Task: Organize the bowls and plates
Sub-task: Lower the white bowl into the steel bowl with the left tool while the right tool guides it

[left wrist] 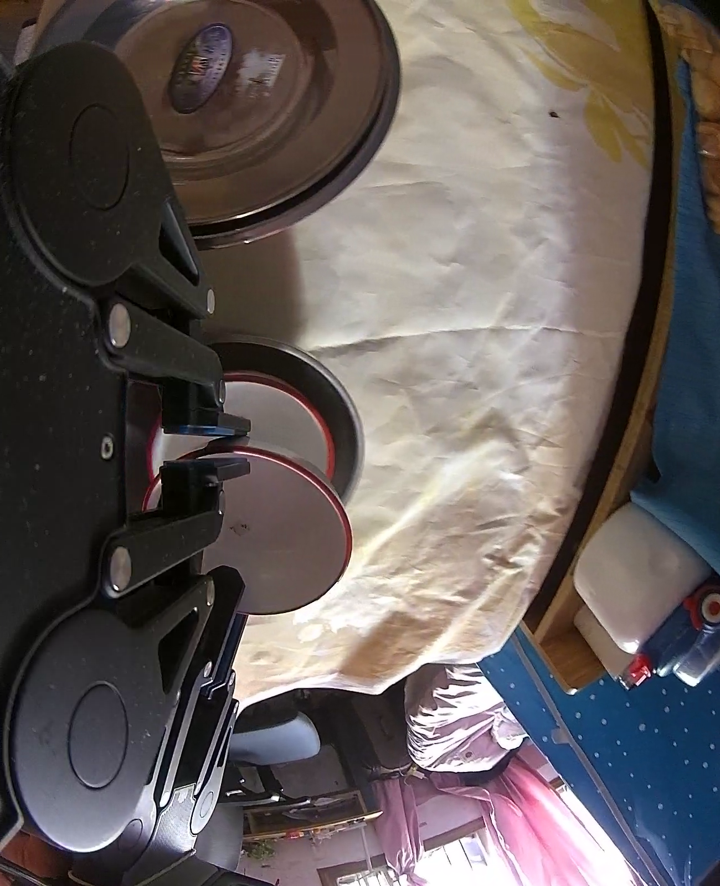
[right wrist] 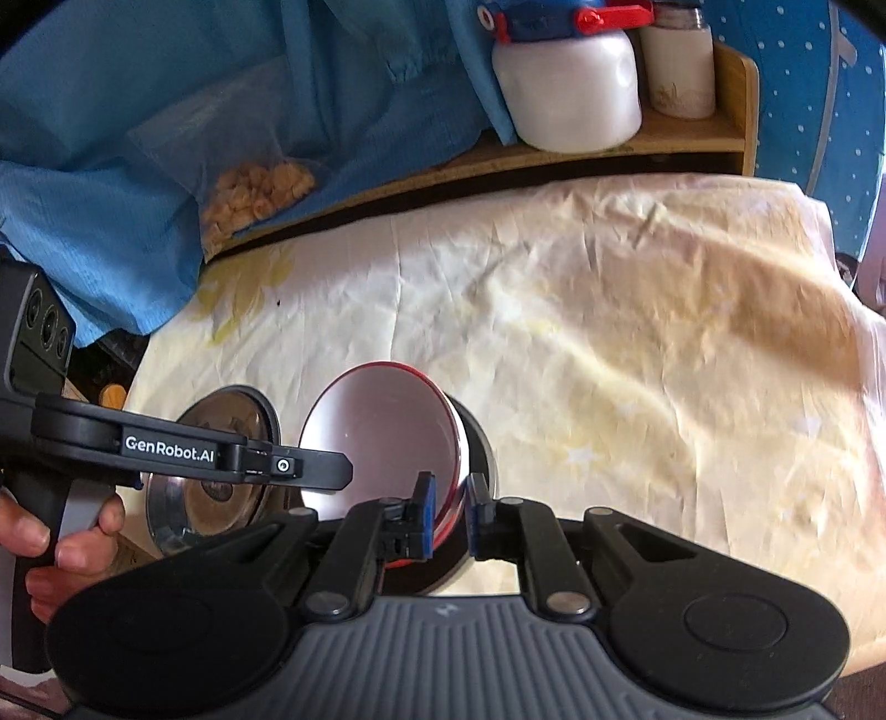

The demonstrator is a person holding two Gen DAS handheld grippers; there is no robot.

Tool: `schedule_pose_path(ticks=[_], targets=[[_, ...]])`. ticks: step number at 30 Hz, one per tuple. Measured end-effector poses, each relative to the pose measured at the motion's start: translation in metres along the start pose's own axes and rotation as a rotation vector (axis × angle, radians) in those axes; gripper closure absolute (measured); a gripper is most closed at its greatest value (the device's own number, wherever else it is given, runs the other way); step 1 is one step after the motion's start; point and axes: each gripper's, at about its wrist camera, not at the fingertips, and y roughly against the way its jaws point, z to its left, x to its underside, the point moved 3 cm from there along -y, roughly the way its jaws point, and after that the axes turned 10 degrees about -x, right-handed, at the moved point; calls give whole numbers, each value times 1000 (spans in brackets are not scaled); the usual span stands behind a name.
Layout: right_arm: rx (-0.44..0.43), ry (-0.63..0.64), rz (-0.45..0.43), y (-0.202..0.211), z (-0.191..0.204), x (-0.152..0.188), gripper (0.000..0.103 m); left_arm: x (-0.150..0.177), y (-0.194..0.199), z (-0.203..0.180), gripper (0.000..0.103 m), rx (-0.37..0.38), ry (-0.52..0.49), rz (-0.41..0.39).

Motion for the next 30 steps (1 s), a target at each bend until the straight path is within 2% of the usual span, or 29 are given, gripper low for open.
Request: schedule_pose_path(ticks=[16,30], targets=[[8,7,70,-13,7,4,90,3,-3,2,96,-66,22,40],[25,20,82,-18,7,0,88,1,-6,3,95,-66,42,44]])
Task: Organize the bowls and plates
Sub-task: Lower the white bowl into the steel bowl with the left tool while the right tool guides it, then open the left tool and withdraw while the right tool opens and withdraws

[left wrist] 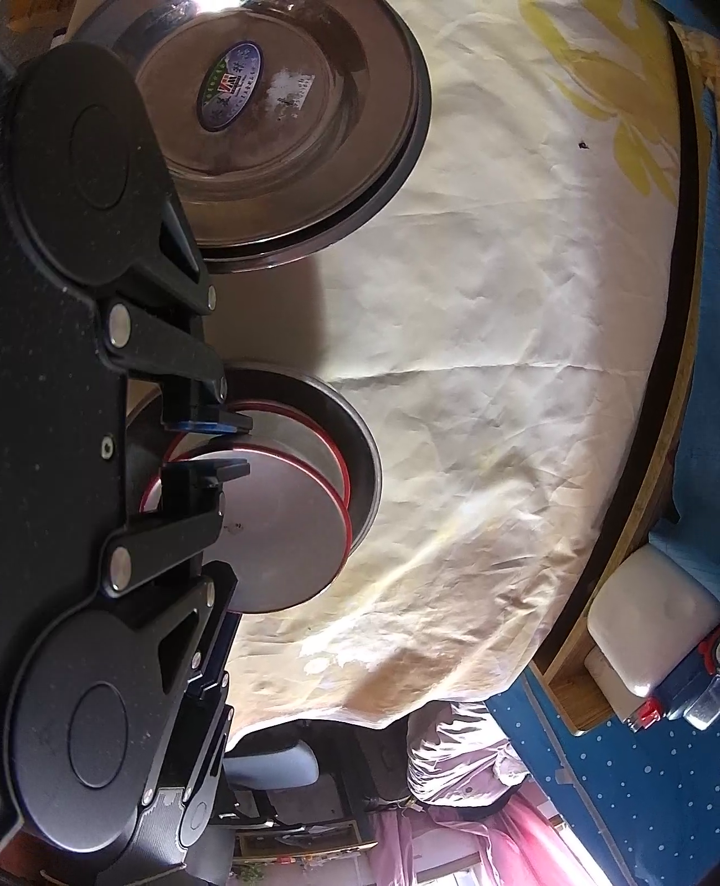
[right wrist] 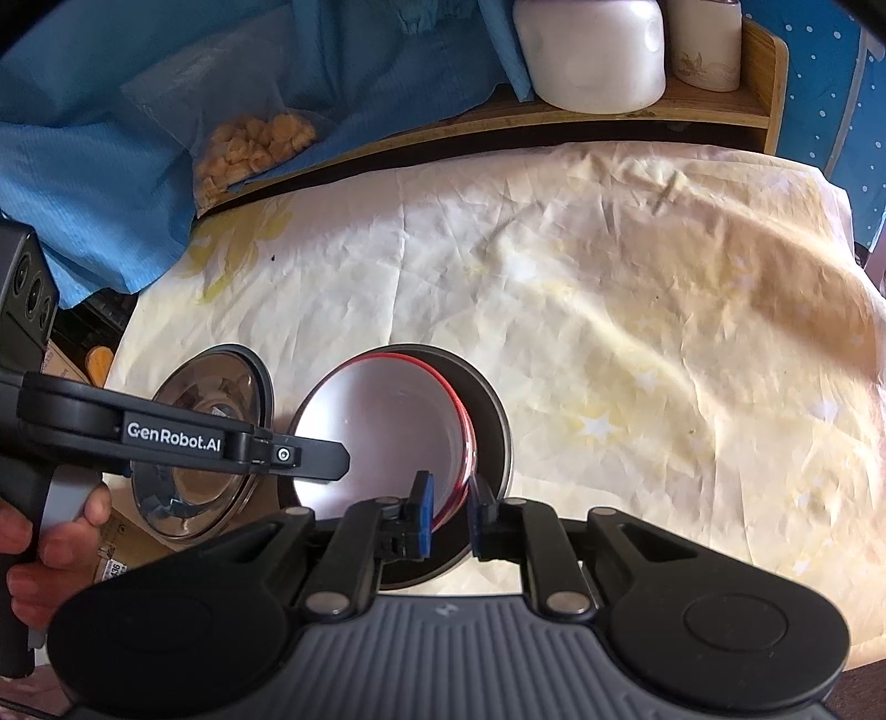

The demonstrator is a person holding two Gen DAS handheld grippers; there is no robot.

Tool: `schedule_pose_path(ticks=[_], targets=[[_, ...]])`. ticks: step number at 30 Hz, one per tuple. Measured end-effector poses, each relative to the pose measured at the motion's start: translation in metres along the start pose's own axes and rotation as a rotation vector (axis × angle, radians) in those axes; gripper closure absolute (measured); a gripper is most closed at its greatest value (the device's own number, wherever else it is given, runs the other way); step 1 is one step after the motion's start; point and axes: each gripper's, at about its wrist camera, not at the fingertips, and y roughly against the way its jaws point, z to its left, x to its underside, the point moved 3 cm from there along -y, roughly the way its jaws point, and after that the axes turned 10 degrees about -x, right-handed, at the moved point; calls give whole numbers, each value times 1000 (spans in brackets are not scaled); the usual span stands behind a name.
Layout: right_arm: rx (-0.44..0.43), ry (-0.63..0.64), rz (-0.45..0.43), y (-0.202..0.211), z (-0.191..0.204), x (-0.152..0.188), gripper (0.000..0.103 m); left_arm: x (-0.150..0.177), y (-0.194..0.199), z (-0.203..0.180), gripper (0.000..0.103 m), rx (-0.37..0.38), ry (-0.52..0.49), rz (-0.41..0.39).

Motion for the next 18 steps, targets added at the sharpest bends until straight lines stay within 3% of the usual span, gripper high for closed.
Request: schedule_pose_path(ticks=[18], targets=[[17,15,-5,-1,1,-1,83,-5,3,2,91,0,4,8]])
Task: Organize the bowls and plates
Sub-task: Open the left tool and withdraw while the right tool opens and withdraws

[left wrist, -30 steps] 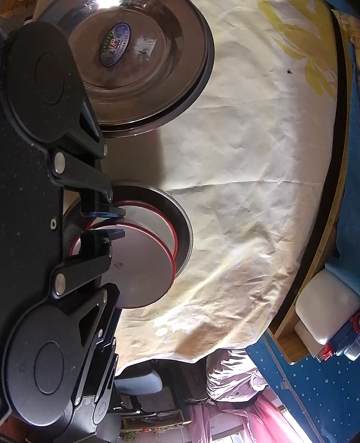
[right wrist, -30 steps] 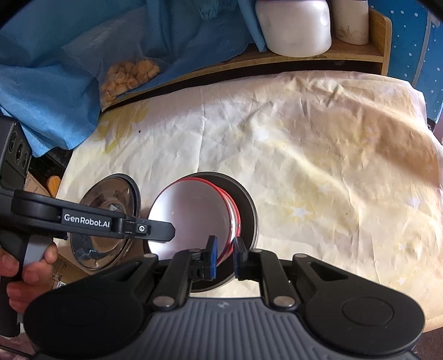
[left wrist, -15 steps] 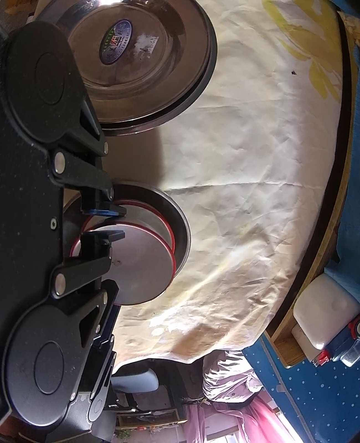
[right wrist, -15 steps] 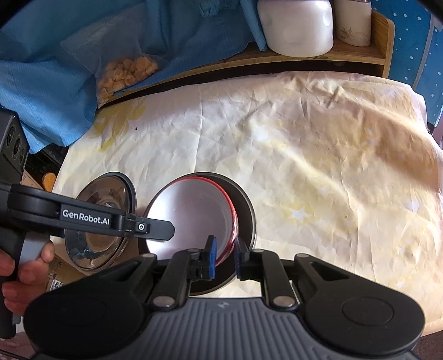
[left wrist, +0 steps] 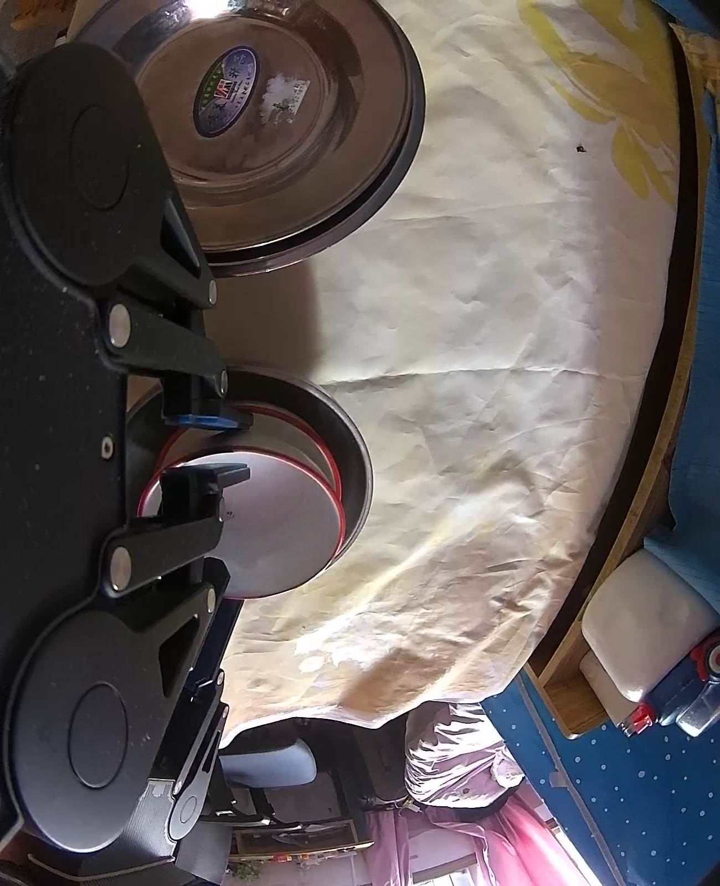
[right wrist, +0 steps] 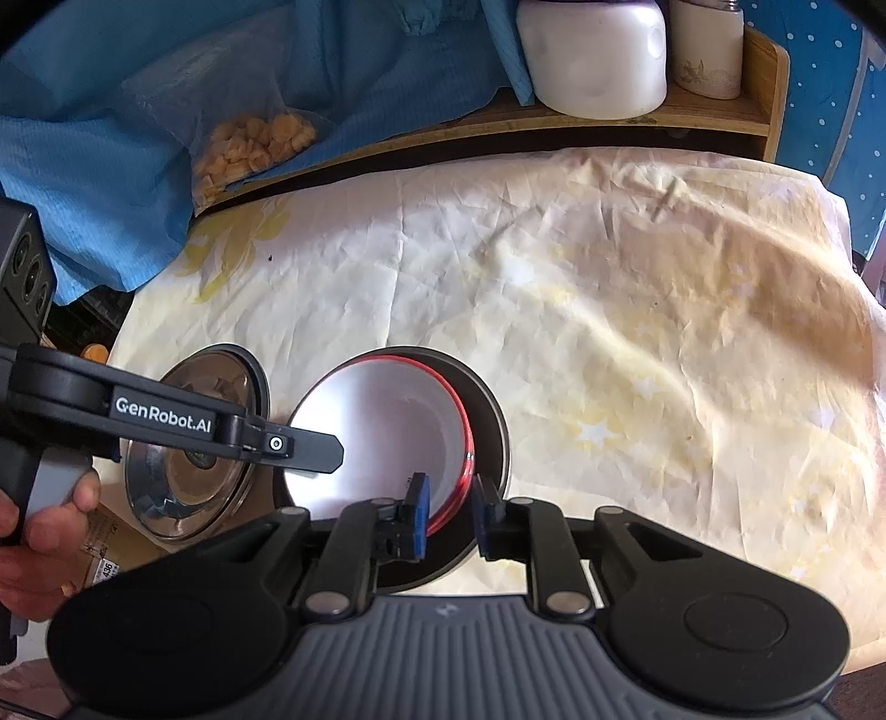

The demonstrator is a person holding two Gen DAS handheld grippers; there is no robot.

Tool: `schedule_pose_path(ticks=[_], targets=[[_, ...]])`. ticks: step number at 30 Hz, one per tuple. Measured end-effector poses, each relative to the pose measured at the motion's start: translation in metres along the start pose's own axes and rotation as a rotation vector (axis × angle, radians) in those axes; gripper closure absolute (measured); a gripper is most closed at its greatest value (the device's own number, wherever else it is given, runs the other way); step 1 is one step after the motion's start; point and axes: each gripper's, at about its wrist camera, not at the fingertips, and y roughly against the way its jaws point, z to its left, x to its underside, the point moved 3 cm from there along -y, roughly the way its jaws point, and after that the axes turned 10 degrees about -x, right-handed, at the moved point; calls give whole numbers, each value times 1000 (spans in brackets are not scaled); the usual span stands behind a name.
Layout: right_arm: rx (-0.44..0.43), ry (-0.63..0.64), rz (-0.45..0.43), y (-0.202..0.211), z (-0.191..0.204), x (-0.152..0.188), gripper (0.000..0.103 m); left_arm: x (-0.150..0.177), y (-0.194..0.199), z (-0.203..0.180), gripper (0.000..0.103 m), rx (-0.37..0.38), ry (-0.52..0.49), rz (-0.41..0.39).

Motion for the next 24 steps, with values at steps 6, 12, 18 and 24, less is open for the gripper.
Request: schedule_pose_path(ticks=[6,12,18,24], targets=[[10,16,-6,3,1,0,82,3,4,1,82,-25,-13,-12],[13,7,-12,7,0,1,79,7,8,4,82,-14,5,-19],[25,11,-44,21,3,1,62,9,22,2,58,-24,-22,-73],[40,20,-85,35,4,-1,38,16,40,7,8,-89,-4,-178]])
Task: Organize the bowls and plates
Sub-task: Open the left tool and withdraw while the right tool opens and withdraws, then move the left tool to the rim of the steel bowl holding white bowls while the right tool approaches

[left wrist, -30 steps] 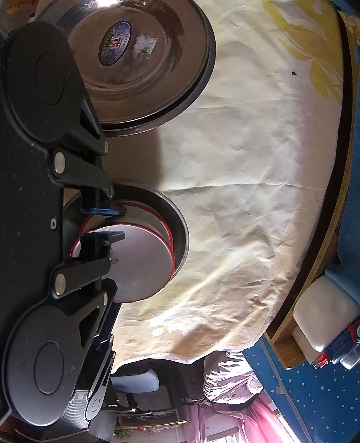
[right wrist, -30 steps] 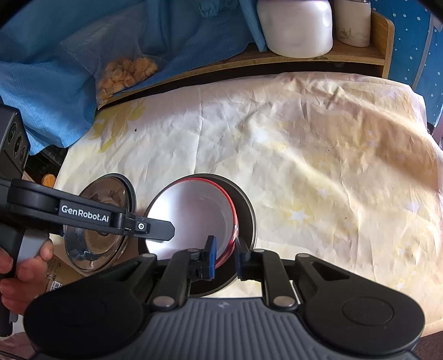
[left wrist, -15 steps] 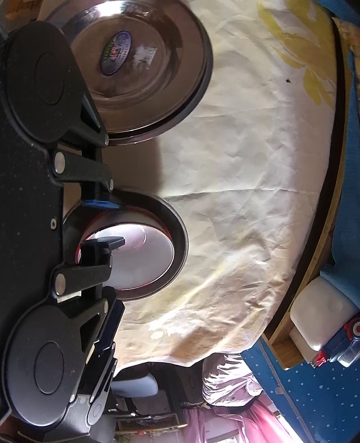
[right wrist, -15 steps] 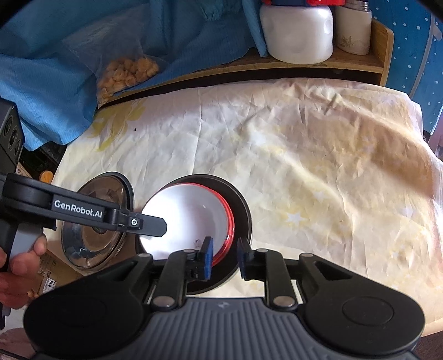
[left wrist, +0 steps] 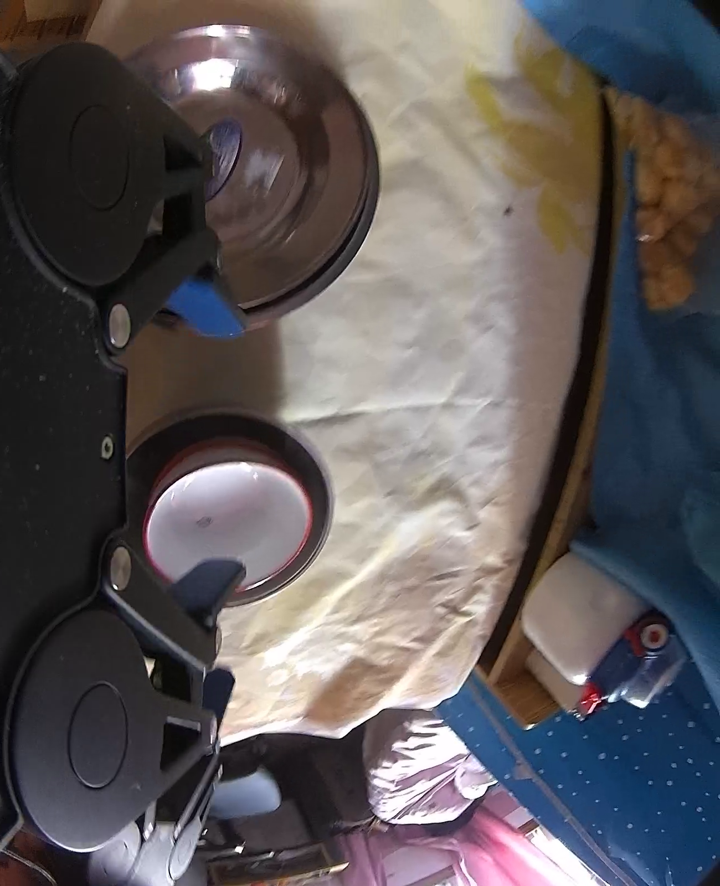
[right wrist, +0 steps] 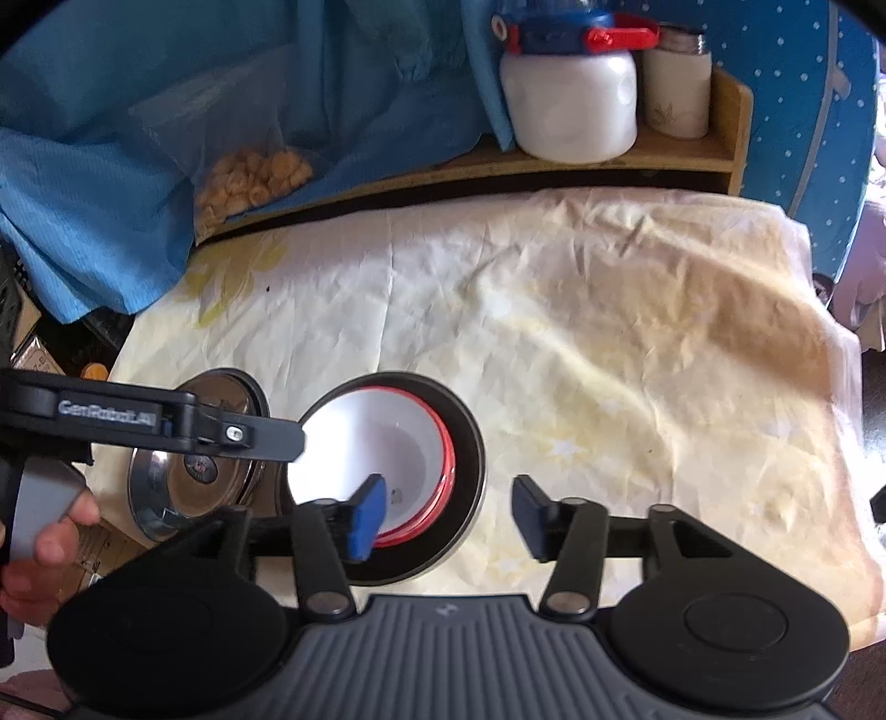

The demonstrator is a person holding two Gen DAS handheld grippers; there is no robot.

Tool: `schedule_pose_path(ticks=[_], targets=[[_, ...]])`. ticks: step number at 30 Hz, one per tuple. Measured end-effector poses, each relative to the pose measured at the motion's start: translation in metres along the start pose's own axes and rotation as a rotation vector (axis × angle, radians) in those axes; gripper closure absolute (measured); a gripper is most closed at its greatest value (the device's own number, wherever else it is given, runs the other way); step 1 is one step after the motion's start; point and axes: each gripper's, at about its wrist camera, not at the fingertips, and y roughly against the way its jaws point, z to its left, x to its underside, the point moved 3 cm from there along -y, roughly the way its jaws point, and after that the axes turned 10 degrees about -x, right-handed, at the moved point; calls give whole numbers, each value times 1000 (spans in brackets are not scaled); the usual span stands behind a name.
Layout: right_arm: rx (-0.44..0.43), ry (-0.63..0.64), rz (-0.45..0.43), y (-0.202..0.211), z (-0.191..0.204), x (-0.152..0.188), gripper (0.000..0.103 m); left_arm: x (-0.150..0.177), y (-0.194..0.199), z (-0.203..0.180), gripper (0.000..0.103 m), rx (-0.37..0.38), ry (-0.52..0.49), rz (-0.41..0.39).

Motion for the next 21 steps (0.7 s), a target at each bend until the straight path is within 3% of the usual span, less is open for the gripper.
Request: schedule_pose_path(ticks=[2,4,6,9,13,17,21], targets=[[3,3,-18,4,-1,-2,21,2,4,2,1,-18,5,-21],[-2,3,-44,8,-2,-4,1,4,7,5,1,-44,13,-33],[5,5,-71,11,-4,-6,0,5,8,7,1,-64,18,-46],[21,14,-90,13,-8,-7,0,9,17,13,1,-74,28,-138],[47,21,-91,15,-17,-6,0,16,26,15,1,-158,-5,-209],[57,13,-75,13,-27,-3,0,26,24,17,1,-193,-12,-165],[105,43,-45,9,-33,-3,0,33,13,13,1,-204,-19,-54]])
